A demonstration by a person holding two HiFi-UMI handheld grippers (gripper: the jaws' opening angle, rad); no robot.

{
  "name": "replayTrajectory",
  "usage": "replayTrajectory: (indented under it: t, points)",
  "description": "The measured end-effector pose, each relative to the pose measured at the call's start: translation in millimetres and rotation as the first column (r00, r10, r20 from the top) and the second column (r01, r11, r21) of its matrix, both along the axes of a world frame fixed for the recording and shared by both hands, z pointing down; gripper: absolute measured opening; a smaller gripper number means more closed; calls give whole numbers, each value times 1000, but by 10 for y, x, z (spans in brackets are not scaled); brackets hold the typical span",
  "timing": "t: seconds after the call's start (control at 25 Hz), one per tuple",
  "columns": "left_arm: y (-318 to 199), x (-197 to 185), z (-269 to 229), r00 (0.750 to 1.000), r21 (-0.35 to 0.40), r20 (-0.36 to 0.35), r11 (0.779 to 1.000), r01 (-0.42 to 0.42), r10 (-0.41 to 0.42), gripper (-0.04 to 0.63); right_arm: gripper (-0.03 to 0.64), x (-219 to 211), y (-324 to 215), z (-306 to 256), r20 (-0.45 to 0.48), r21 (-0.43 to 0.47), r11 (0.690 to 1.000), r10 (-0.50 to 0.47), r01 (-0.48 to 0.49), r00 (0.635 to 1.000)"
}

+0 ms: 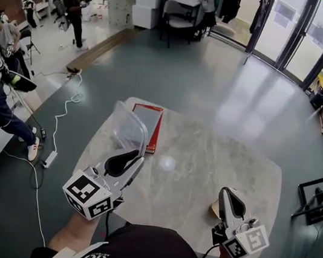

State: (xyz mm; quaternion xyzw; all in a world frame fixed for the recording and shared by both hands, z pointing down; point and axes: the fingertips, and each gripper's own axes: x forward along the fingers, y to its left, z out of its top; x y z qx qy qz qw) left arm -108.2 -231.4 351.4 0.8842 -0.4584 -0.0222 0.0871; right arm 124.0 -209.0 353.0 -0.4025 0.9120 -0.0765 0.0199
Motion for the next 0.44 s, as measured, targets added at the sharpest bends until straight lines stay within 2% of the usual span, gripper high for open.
replayTrajectory:
  t: [0.2, 0.44]
  points:
    - [37, 3, 52, 999, -1, 34, 1000, 4, -4, 67, 0, -24, 10, 43, 0, -8, 1000, -5, 5, 1000]
    - [19, -32, 59, 999, -7, 33, 1000, 16, -16, 66, 0, -38, -8, 81, -1, -22, 1000, -9, 9, 1000]
